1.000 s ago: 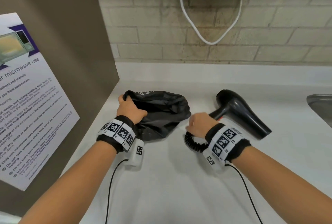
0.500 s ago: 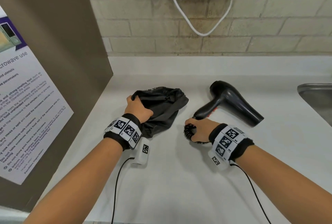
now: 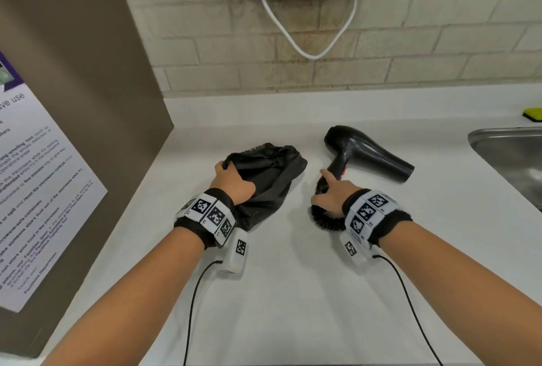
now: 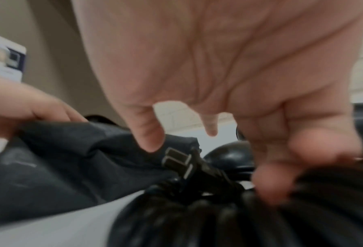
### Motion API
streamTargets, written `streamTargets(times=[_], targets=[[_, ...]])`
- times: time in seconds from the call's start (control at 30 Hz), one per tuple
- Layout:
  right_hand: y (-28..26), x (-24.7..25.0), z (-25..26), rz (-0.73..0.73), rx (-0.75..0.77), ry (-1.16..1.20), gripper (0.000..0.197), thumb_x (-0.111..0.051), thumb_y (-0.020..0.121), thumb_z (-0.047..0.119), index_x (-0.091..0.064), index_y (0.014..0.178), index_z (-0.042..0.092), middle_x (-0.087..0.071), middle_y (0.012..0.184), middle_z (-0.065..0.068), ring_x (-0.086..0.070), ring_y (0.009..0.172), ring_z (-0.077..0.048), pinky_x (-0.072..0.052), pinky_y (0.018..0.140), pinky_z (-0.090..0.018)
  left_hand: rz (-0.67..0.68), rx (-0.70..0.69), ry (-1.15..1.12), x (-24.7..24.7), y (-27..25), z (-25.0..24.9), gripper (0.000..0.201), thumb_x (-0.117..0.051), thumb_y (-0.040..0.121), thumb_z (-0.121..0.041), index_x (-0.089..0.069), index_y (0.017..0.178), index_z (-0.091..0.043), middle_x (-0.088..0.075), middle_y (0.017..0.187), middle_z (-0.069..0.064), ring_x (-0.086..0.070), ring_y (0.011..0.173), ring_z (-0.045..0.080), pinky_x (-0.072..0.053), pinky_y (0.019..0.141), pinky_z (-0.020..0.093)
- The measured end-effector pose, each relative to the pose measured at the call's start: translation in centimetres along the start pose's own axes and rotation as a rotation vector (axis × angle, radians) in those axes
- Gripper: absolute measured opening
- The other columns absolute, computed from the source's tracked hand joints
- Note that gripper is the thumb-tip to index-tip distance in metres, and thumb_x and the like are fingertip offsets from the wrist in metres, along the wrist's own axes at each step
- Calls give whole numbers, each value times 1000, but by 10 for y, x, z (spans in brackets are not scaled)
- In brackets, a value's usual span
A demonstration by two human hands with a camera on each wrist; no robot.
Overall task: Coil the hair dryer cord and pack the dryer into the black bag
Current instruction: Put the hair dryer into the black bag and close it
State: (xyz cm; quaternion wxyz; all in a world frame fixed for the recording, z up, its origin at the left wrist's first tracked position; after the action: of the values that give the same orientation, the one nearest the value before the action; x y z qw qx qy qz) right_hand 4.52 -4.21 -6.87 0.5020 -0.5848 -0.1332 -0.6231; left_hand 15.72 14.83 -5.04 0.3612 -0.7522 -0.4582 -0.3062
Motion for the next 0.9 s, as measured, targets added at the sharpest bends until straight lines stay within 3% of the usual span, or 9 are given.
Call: streamTargets(times=[0.1,0.2,0.43,0.57,0.7,0.77,0.9], targets=[[15,-2,0,-51,-70,-46,70,-37,92,51,0,147,30,-37,142,-20,-53,115,-32,-45,96,-38,11,-5,10,-4,-1,-7,73,-52,85,-16,-14,147,-8,-5,153,8,-40,127,34,-34,104,33],[23,-3,1,-45,-76,-74,66,-36,92,51,-3,147,32,-36,143,-20,-53,115,-33,-46,97,-41,55,-21,12,-11,-2,-12,76,-54,85,-18,-13,148,-10,-4,154,6,-39,129,33,-33,105,32],[23,-2,-2,64,-79,-24,74,-44,90,23,1,147,28,-38,141,-18,-54,113,-33,-46,97,-38,54,10,11,-13,-1,-20,77,-56,83,-15,-14,148,-11,-5,153,7,-38,129,34,-34,106,33],[19,-1,-15,120,-51,-85,78,-47,86,14,1,146,30,-47,130,-21,-59,104,-33,-49,94,-42,41,33,11,-12,1,-21,77,-56,83,-14,-15,148,-10,-7,152,9,-38,129,35,-35,106,35],[17,-1,-33,146,-21,-158,72,-45,84,10,-8,142,30,-55,99,-14,-58,82,-29,-51,83,-38,44,37,10,-17,-2,-25,76,-55,83,-14,-15,148,-10,-7,152,9,-37,129,35,-34,106,35],[16,1,-41,128,-20,-133,68,-50,83,14,-12,138,29,-53,88,-10,-57,80,-28,-50,80,-37,48,25,13,-21,-4,-27,76,-55,83,-14,-15,148,-10,-7,153,9,-37,129,34,-34,107,34],[22,8,-55,-68,-49,86,74,-55,85,41,-9,141,29,-56,91,-8,-56,80,-27,-47,79,-34,63,21,7,-25,-7,-30,78,-55,83,-15,-13,148,-11,-5,154,8,-34,132,34,-33,109,35]])
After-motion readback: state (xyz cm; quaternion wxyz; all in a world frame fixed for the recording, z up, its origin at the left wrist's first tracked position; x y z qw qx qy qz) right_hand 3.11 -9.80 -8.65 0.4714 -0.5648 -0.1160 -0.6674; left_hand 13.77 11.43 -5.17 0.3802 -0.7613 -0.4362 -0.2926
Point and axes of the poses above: each hand's wrist, its own y-axis towards the middle knuckle, its own x-axis out of the back of the hand, z = x × y, the point moved 3 cm from there along y, towards the middle knuckle
